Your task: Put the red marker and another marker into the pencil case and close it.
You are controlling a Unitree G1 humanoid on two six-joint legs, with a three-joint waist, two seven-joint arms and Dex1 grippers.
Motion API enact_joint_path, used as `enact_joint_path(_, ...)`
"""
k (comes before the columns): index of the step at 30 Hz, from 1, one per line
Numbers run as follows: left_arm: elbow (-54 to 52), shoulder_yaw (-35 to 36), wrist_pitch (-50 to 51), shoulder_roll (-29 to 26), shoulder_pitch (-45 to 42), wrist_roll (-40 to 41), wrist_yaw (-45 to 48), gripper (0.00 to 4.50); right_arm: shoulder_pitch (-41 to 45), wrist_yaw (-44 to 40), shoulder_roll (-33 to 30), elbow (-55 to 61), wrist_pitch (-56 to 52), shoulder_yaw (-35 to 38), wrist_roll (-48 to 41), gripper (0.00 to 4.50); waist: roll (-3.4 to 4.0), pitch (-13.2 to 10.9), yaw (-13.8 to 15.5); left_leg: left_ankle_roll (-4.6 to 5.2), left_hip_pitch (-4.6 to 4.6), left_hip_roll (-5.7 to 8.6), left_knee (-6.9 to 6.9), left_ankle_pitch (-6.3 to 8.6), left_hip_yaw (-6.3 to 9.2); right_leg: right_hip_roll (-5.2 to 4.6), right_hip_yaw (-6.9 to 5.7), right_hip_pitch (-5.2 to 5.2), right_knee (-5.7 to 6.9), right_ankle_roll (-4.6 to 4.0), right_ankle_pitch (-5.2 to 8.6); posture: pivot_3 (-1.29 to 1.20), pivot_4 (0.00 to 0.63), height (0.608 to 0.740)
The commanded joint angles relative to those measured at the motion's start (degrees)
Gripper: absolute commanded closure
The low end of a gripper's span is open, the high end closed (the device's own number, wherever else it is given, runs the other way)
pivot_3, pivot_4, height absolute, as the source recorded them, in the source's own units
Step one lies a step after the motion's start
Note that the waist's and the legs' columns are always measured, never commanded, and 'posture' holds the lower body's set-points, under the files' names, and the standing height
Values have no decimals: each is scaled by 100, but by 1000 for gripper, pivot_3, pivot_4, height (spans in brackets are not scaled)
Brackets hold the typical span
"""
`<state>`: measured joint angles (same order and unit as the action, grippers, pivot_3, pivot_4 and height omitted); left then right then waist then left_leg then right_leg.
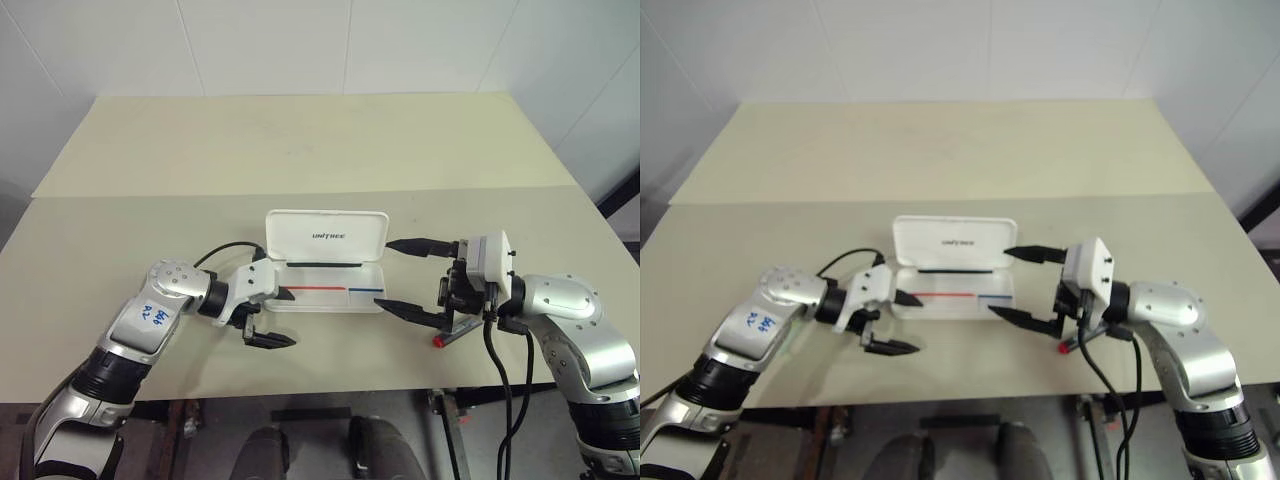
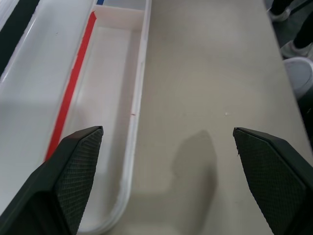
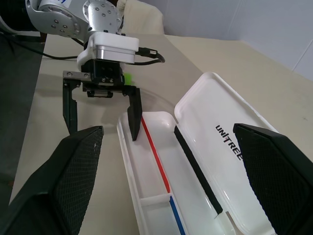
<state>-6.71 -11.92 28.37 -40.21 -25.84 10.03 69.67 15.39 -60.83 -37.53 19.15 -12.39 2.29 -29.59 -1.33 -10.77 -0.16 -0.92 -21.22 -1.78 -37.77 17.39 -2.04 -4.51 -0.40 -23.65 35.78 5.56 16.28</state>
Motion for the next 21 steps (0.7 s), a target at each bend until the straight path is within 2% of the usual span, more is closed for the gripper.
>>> enact_joint_path(1, -380, 354, 6, -135, 170, 303, -66, 19, 84, -96, 46, -7, 152, -29, -29, 0, 0, 0, -2, 0, 0, 0, 0, 0, 0, 0, 0, 0, -1, 0, 0, 0, 150, 740)
enact_joint_path(12, -1291, 1868, 4, 119, 1323, 1505, -803, 19, 319, -350, 197, -377, 264, -217, -35, 0, 0, 0, -5, 0, 3, -21, 1, 3, 2, -13, 6, 0, -3, 3, -2, 0, 150, 740)
enact_joint_path(17, -1774, 2908, -43, 538, 2161, 1846, -1769, 19, 512, -498, 348, -582, 299, -364, -8, 0, 0, 0, -23, 1, 4, -22, 2, 6, 1, -23, 10, 1, -7, 5, -3, 0, 150, 740)
enact_joint_path(21, -1949, 3416, -50, 651, 2777, 1902, -2223, 19, 624, -560, 435, -695, 336, -442, 7, 0, 0, 0, -13, -4, 5, -26, 6, 9, 3, -23, 16, 1, -10, 4, -3, 0, 150, 740)
